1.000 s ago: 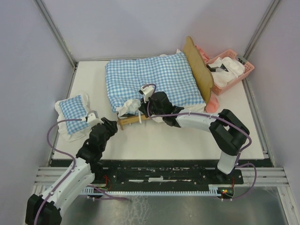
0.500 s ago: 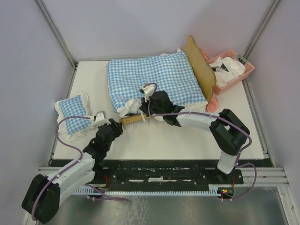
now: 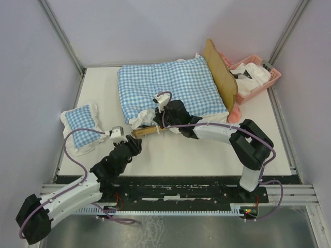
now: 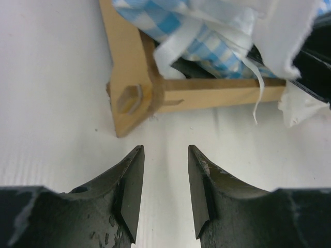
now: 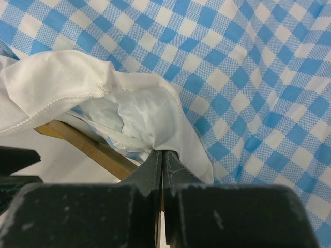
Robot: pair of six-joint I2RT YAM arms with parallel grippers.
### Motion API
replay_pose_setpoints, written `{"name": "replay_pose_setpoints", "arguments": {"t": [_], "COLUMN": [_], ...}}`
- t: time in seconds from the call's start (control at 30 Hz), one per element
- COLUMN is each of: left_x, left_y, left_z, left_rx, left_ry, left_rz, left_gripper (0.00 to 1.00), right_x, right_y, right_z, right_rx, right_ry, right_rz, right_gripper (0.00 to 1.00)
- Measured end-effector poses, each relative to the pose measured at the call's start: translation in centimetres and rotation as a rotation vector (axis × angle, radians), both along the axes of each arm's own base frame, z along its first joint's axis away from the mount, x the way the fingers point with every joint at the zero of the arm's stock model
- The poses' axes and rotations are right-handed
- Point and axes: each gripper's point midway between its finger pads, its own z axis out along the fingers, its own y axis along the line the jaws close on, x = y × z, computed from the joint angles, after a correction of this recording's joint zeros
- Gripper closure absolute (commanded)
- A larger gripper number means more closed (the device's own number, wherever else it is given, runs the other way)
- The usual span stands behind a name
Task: Set up the pet bed
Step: Cross the ropes on the bed frame.
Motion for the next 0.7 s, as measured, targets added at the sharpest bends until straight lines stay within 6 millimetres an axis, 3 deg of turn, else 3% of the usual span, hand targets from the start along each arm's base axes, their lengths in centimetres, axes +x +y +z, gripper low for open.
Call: {"name": "replay_pose_setpoints", "arguments": {"t": [0.13, 0.27, 0.4, 0.7], "left_x": [-1.2, -1.4, -0.7, 1.9], "left_y": [-1.5, -2.0, -2.3, -4.1], "left_z": [-0.7, -2.6, -4.1, -4.7], "left_rx": [0.030, 0.121, 0.219, 0.318], "left_ry": [0.009, 0.038, 0.045, -0.017], "left_rz": [-0.035, -0.036, -0.024, -0.021], "left_gripper": [0.53, 0.52, 0.51, 0.47], "right_x": [0.0, 0.1, 0.1, 0.2], "right_y": [0.0, 0.0, -0.1, -0.1], "right_z": [-0.2, -0.2, -0.2, -0.2], "right_rx": [-0.003, -0.002, -0.003, -0.006], "right_ry": [0.002, 0.001, 0.001, 0.001], "right_rz": [0.000, 0.000, -0.002, -0.001], "right_gripper": [0.98, 0.98, 0.98, 0.98]}}
